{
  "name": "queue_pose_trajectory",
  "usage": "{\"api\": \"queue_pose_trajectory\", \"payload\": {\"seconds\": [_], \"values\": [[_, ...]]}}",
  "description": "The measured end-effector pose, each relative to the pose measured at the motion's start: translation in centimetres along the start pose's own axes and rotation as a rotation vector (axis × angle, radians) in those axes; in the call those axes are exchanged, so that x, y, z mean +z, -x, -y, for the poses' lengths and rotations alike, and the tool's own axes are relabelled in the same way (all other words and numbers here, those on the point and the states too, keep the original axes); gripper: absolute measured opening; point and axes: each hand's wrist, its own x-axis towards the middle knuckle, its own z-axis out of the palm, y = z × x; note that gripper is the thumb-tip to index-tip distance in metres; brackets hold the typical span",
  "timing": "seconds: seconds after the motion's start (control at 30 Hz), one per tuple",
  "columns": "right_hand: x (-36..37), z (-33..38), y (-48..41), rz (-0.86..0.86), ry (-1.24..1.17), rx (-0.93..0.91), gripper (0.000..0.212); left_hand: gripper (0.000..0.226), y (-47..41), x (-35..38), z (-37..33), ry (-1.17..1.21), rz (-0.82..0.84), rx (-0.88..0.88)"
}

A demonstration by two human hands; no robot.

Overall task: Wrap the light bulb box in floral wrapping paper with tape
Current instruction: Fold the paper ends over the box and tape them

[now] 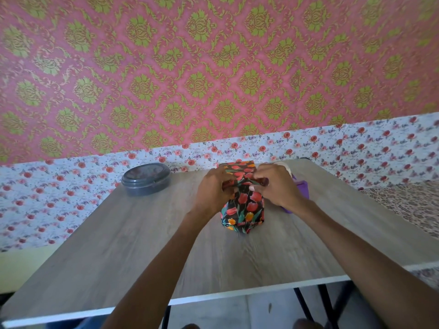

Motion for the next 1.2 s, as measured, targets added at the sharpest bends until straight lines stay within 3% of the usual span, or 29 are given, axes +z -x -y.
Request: {"api": "queue_pose_trajectory", "payload": {"seconds": [0.17, 0.27, 0.5, 0.63, 0.87, 1.2], "values": [[-0.2, -0.2, -0.3, 0.04, -0.021, -0.024, 0.019, 0.021, 0.3, 0.3, -0.2, -0.055, -0.029, 0.009], [-0.4, -0.2, -0.5, 0.095, 0.029, -0.076, 0.018, 0.016, 0.2, 0.5, -0.4, -0.089, -0.068, 0.022], [0.2, -0.1, 0.2, 0.034, -0.015, -0.064, 0.013, 0.035, 1.0, 0.8, -0.3, -0.039, -0.14, 0.043], [0.4, -0.3, 0.2, 0.023, -0.02, -0.046, 0.014, 0.032, 1.8, -0.3, -1.2, 0.003, -0.114, 0.202], [0.2, -0.3, 0.0, 0.035, -0.042, -0.009, 0.016, 0.024, 0.6, -1.9, -1.8, -0.251, 0.055, 0.469], [-0.2, 0.0, 0.4, -0.001, -0.061, -0.034, 0.016, 0.055, 0.2, -3.1, -4.3, -0.356, 0.027, 0.634]]}}
